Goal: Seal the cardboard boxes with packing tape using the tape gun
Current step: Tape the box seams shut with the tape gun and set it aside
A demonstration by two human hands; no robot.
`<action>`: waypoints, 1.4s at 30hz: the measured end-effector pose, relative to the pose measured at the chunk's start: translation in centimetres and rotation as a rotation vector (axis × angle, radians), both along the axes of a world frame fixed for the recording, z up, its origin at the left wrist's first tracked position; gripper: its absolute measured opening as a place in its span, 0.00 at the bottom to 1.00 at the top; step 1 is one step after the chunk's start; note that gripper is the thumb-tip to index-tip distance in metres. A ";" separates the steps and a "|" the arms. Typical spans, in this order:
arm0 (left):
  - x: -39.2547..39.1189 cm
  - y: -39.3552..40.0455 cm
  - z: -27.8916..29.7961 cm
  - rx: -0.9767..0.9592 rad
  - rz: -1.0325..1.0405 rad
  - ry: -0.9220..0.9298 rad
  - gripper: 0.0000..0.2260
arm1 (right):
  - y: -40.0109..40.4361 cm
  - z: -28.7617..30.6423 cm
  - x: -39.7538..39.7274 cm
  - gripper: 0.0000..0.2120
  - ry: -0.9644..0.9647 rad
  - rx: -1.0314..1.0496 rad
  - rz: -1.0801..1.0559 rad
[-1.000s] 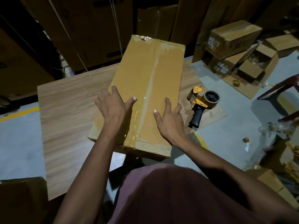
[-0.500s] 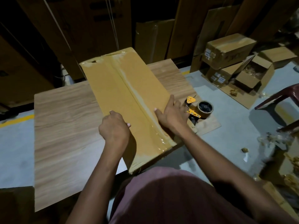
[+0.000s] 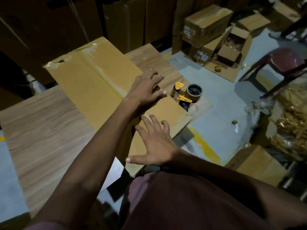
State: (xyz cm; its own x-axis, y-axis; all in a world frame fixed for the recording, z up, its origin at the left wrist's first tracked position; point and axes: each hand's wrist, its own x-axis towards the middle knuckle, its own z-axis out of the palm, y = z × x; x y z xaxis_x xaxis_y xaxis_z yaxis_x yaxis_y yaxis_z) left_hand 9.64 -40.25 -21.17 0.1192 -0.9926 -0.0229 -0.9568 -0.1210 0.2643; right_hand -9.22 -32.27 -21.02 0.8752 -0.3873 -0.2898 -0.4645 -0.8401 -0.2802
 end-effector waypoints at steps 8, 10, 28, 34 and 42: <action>-0.8 -1.9 -2.8 -0.129 0.004 -0.026 0.30 | 3.2 0.4 2.2 0.65 0.270 -0.006 -0.096; -0.9 -1.8 -2.7 -0.122 0.013 -0.038 0.31 | 4.0 0.2 2.4 0.62 0.274 -0.052 -0.106; 5.5 10.0 -3.4 -0.081 0.793 -0.117 0.30 | -1.5 2.9 -3.1 0.50 0.145 0.000 0.163; 2.5 11.8 -2.6 0.033 0.989 -0.022 0.28 | -7.6 3.0 -5.4 0.40 -0.063 0.092 -0.107; -5.4 10.9 -2.1 -0.058 0.921 0.093 0.34 | -11.8 0.3 -7.9 0.22 -0.599 0.686 -0.689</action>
State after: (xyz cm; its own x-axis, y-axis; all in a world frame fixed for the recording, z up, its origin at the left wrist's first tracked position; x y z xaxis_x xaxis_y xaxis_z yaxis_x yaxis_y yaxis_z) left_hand 4.20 -29.39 -23.25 0.8618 -0.5066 -0.0252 -0.4641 -0.8075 0.3641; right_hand -17.08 -44.06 -20.77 0.6072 -0.7597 -0.2328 -0.4039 -0.0427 -0.9138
